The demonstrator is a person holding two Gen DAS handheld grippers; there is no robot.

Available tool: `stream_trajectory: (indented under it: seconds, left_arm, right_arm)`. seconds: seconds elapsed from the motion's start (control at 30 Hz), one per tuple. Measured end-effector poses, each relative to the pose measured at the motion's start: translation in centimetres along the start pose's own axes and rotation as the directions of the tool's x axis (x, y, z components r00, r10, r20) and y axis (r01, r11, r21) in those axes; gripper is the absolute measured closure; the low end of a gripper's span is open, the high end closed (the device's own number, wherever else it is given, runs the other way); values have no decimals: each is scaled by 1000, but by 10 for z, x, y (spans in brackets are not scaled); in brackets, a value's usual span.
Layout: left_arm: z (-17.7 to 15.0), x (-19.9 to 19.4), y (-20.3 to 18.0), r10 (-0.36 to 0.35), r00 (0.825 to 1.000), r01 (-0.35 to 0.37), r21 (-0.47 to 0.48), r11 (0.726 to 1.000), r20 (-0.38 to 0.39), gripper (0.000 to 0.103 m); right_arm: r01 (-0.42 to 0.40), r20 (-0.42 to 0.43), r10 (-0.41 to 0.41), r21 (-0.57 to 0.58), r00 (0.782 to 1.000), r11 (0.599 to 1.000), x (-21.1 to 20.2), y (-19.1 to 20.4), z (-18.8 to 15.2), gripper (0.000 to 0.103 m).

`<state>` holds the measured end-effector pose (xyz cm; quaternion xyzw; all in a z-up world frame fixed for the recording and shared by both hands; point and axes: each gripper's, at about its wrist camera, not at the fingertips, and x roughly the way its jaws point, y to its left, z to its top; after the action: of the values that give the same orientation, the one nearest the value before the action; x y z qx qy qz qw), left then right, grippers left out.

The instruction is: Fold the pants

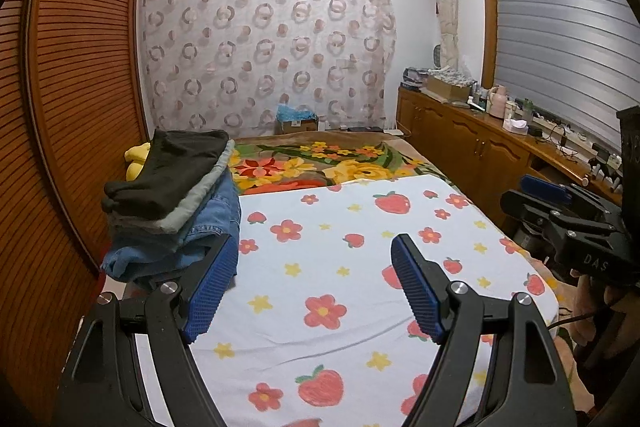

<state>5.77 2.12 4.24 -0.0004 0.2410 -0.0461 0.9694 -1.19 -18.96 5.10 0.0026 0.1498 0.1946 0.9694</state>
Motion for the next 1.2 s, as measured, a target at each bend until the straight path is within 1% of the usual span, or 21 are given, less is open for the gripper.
stream_trajectory:
  seconds: [0.13,0.27,0.53,0.7,1.2]
  left_arm:
    - [-3,-6,-4,6,1000,-6,-2,1000,10,23]
    - [-6,-10,-8,34,999,-34,-3,999,13,23]
    - [-14,-23,-9,58,998,-58,-10,998,22,23]
    - [-15,-24,-7,57,998,-57,-7,998,20,23]
    - [-20,-27,-2,60,998,-60,-9,998,19,23]
  right_arm:
    - [25,6,-25,14,1000,1000,-10,6,-5,35]
    - [48,7,-49,29,999,998,-16,9,-9,35]
    - [82,22,-82,37,996,996,-25,23,-15,35]
    - [78,24,-79,37,997,996,-29,22,-22,35]
    - [79,28,-80,36,996,996,-31,17,-21,35]
